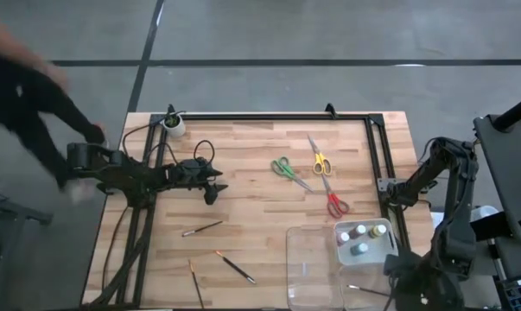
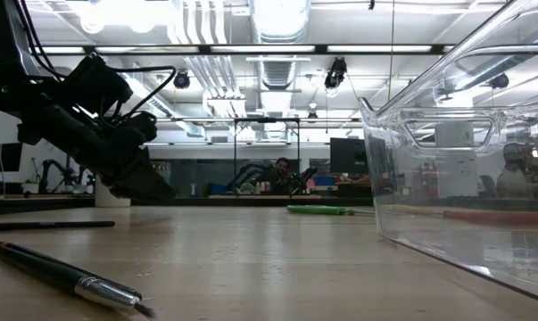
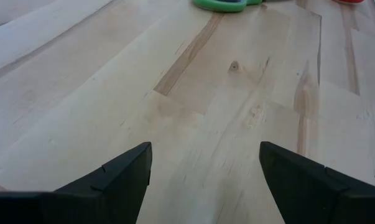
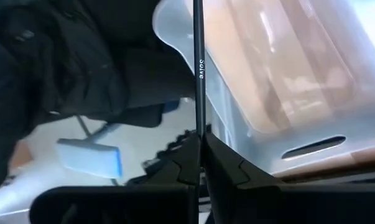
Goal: Pick & Place Paint Supplies
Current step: Put the top silver paintbrush into the right transparent bin
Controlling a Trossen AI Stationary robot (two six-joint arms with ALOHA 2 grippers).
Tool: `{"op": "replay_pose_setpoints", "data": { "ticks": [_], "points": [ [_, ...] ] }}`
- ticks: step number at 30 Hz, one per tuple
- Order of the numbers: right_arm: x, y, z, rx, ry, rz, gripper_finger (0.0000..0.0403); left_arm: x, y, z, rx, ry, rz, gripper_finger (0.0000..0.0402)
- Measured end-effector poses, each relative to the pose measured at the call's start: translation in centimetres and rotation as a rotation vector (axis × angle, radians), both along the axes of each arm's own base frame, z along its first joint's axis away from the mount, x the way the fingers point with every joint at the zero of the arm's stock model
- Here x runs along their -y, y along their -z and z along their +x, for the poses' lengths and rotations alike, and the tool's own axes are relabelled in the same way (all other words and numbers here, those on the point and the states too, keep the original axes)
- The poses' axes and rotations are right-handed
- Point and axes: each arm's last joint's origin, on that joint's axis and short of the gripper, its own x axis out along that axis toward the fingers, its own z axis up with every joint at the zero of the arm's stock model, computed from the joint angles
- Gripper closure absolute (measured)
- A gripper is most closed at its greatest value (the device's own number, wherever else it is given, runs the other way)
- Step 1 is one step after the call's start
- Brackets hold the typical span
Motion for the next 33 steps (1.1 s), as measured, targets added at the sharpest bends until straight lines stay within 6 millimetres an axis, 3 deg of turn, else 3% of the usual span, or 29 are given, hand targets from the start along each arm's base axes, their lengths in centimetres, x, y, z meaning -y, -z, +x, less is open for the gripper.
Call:
{"op": "replay_pose_setpoints", "data": {
  "ticks": [12, 22, 33],
  "points": [
    [-3.2, 4.8, 0.5, -0.092, -0.038, -0.149, 0.0394, 0.0, 0.0, 0.0, -0.003, 0.000, -0.001, 0.0098],
    [-4.7, 8.4, 0.7, -0.131, -0.073, -0.282, 0.0394, 0.0, 0.0, 0.0, -0.002, 0.000, -0.001, 0.0098],
    [-4.9, 8.8, 0.7, -0.143, -0.052, -0.287, 0.0394, 0.0, 0.0, 0.0, -0.002, 0.000, -0.001, 0.0098]
  ]
}}
